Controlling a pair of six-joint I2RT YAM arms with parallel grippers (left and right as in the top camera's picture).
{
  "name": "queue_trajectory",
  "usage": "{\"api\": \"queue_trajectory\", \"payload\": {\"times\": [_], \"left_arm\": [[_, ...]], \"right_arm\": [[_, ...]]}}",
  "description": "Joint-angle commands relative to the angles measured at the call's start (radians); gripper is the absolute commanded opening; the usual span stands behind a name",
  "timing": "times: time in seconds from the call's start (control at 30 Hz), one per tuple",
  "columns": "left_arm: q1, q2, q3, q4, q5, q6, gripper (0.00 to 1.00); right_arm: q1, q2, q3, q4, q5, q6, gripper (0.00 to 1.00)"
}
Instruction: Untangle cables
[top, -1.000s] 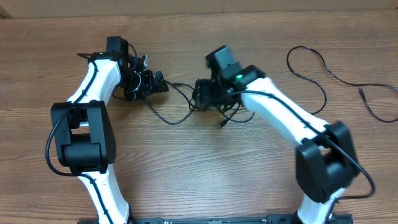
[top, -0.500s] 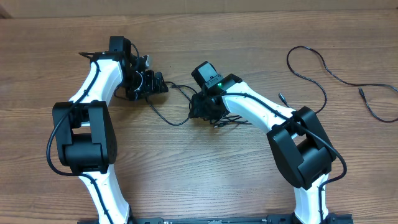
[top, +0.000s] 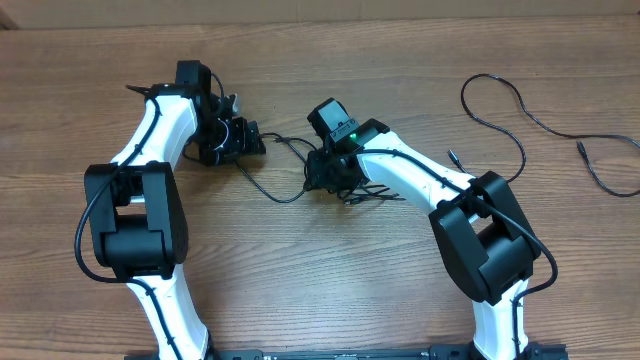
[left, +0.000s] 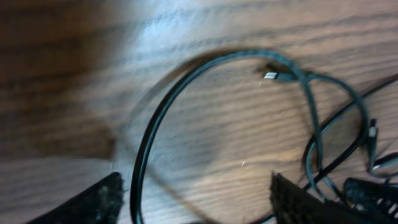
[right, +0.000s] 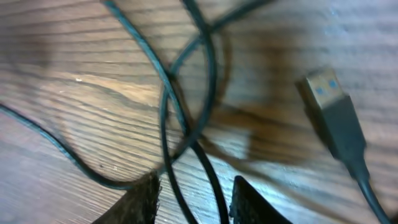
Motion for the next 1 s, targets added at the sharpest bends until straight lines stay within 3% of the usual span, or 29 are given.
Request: {"api": "queue_trajectory", "payload": {"times": [0.0,0.13,0.2,0.53,0.67,0.7,0.97], "left_arm": [[-0.009,-0.012,-0.014,-0.039,-0.031,-0.016,0.7],[-0.017,-0.012,-0.076,-0.029,-0.028,-0.062,0.76],[-0.019,-0.012,-0.103,-0.006,-0.028,-0.114,0.74],[-0.019,-0.011,-0.116,0.034,-0.03,-0.17,0.49],[-0.019,-0.012,-0.116,0.082,-0.029,-0.202,0.09],[-0.019,-0.012,-0.116,0.097,-0.029,-0.214,0.06],[-0.019,-0.011,-0.116,0.148,-0.033,-0.213,0.04]], "right_arm": [[-0.001,0.0,-0.003,0.028,-0.08,-0.155,0.41],[0.001,0.0,-0.003,0.031,-0.151,-0.255,0.46],[0.0,0.0,-0.003,0.029,-0.151,-0.254,0.46],[0.0,0.0,-0.003,-0.005,-0.15,-0.257,0.45],[0.0,0.0,-0.003,-0.017,-0.15,-0.282,0.45],[0.001,0.0,-0.003,-0.016,-0.15,-0.282,0.44],[0.001,0.0,-0.003,-0.016,-0.15,-0.281,0.44]]}}
